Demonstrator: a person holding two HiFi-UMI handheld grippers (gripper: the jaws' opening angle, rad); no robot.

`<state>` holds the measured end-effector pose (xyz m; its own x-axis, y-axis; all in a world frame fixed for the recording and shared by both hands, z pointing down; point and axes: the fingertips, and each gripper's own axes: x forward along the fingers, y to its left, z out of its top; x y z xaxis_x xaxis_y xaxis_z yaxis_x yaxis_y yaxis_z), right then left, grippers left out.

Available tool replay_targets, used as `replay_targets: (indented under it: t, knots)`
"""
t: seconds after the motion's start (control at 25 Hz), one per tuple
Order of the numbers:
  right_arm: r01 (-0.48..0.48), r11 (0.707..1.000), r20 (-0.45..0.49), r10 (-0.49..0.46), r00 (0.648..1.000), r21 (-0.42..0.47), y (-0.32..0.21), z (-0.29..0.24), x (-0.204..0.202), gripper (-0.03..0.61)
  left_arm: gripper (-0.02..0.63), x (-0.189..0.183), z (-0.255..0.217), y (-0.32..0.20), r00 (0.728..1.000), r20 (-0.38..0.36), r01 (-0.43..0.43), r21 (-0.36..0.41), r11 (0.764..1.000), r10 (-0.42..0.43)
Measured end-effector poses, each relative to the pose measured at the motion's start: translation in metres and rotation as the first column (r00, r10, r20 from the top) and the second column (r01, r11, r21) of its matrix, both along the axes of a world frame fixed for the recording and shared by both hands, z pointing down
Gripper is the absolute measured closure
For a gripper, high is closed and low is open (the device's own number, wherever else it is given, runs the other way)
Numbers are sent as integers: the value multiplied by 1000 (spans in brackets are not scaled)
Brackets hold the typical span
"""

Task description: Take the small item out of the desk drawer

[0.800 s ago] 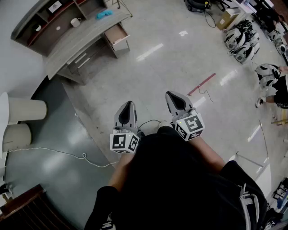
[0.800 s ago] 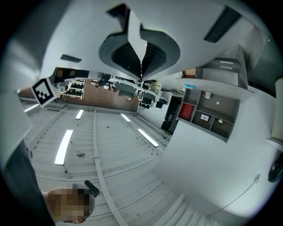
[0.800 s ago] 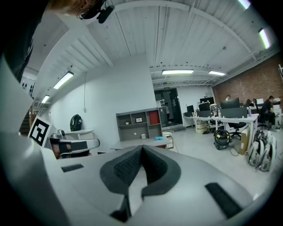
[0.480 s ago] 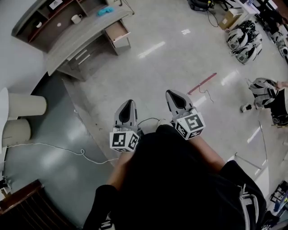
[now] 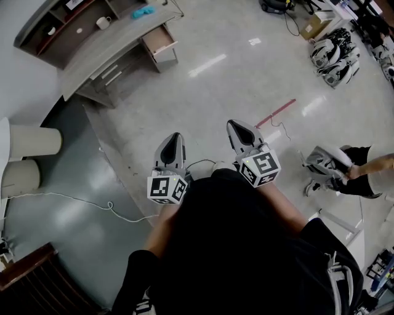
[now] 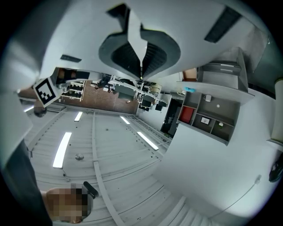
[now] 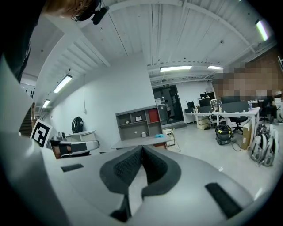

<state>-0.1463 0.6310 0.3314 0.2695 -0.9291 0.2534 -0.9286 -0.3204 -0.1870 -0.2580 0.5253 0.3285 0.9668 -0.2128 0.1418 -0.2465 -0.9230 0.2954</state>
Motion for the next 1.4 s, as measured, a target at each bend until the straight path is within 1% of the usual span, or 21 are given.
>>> replay_targets:
  t: [0.2,0.36,0.4,0.44,0.48,0.52,0.64,0.72,0.88,1.04,1.16,1.28,1.4]
  knots:
    - [0,1000,9,0,1000,-15,10,6,10,573,598,6,4,4,1000,2,-8,-3,1000,8]
    - [-4,999,21,4,1000,-33,25,13,25,478,597,5,11,3,1000,8,12,-8,1000,-12]
    - [-11,999,22,12,1000,-38,29,15,30,444,595,5,12,2,1000,10,23,-4,1000,-22]
    - [-23,999,22,24,999,-42,33,16,35,411,575,4,13,1,999,9,36,-3,999,-35]
    - [-39,998,20,40,999,-45,38,18,41,378,473,4,14,-1,999,6,54,-7,999,-54]
    - [-57,997,17,57,998,-47,42,19,46,357,431,3,15,-4,997,3,78,-18,997,-78]
    - [-94,994,13,95,995,-57,54,23,61,306,404,3,17,-8,991,6,132,-45,990,-132]
    - [-100,993,24,101,995,-55,56,26,64,298,388,5,18,-7,991,17,131,-35,991,-131]
    - [-82,995,41,85,996,-54,55,34,57,298,387,7,23,-1,995,33,94,-34,995,-93]
    - [-67,994,77,73,994,-81,64,52,54,298,387,22,31,11,997,56,62,-49,997,-60]
    - [-52,993,107,63,992,-102,68,65,51,299,387,34,35,18,997,69,29,-41,999,-26]
    - [-38,992,119,52,992,-120,62,73,56,301,387,47,38,17,997,78,2,-35,999,0]
    - [-43,992,126,58,990,-116,45,75,66,304,387,61,48,5,996,83,-25,-63,998,31]
